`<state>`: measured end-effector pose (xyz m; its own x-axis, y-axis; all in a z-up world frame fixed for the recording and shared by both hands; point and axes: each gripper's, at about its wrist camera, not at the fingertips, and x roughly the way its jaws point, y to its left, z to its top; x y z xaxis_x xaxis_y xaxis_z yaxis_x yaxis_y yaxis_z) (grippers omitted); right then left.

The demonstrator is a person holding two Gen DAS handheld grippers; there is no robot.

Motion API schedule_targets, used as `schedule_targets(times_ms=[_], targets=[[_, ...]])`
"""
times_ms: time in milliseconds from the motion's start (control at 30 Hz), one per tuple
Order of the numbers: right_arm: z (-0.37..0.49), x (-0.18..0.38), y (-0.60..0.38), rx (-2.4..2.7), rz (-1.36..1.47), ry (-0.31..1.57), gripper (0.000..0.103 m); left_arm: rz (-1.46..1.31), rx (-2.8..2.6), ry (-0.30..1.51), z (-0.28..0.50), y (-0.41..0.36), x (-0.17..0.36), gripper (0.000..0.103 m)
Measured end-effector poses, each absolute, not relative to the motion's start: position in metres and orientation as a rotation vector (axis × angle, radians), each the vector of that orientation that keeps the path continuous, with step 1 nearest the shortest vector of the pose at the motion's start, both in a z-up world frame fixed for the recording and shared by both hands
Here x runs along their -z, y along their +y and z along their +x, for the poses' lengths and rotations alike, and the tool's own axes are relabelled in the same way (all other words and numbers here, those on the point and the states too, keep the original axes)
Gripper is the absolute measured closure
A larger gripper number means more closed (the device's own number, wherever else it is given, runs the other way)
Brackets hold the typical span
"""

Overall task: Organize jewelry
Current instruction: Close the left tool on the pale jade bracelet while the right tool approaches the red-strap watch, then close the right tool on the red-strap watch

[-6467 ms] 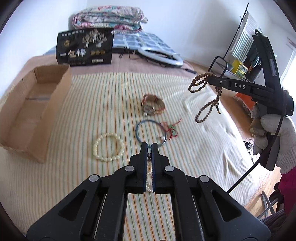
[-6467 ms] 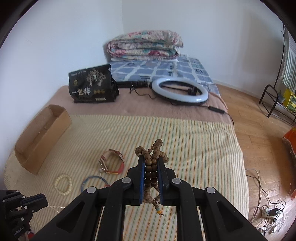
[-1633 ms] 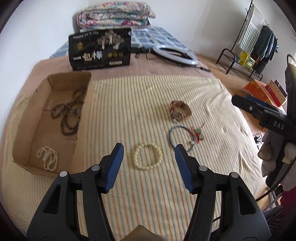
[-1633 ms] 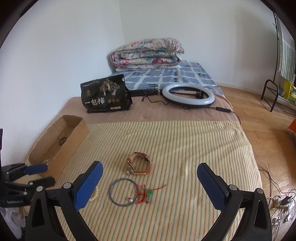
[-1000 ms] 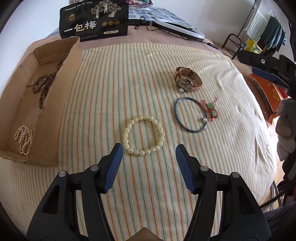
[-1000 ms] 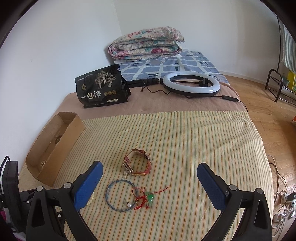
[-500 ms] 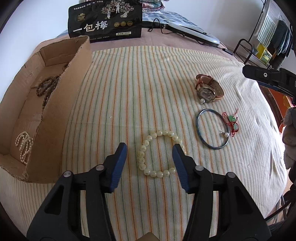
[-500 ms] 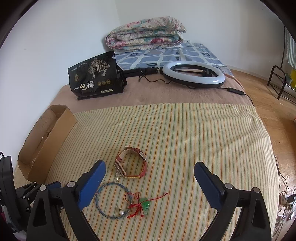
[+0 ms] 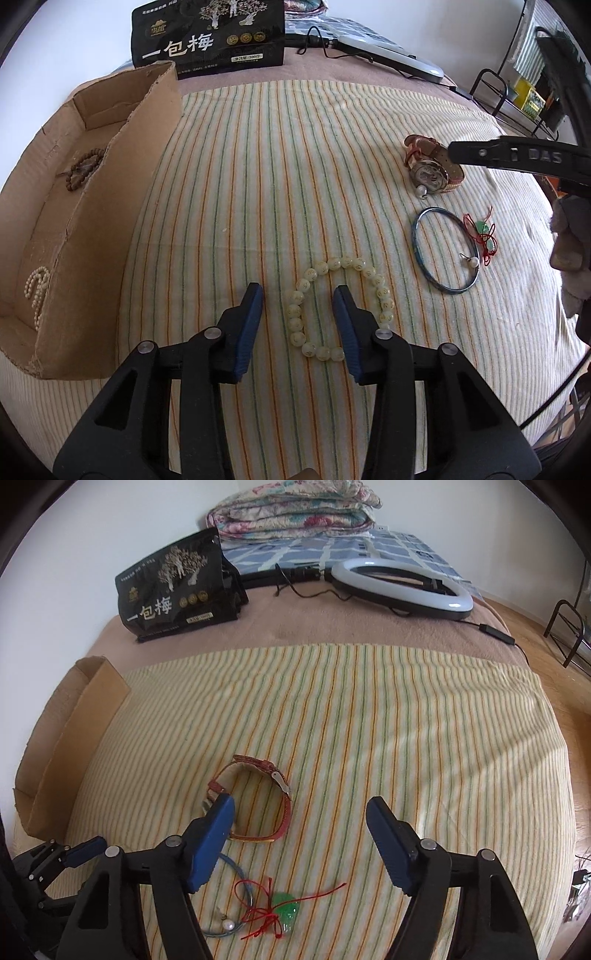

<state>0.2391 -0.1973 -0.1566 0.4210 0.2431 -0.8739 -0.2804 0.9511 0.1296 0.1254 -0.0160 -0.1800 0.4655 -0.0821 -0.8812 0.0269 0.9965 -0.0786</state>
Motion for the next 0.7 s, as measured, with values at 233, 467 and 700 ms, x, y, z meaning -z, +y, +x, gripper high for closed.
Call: schedule_targets(times_ms=[233, 467, 700], targets=[[0.247, 0.171, -0.191, -0.315, -0.065, 1.118, 0.038, -0.037, 0.090, 1.071, 0.127, -0.019, 0.181, 0.093], [0.250, 0.176, -0.188, -0.287, -0.078, 1.113, 0.044, -0.038, 0.094, 1.069, 0.127, -0.021, 0.181, 0.098], [0.251, 0.174, -0.183, -0.302, -0.090, 1.105, 0.078, -0.052, 0.098, 1.069, 0.126, -0.019, 0.179, 0.098]])
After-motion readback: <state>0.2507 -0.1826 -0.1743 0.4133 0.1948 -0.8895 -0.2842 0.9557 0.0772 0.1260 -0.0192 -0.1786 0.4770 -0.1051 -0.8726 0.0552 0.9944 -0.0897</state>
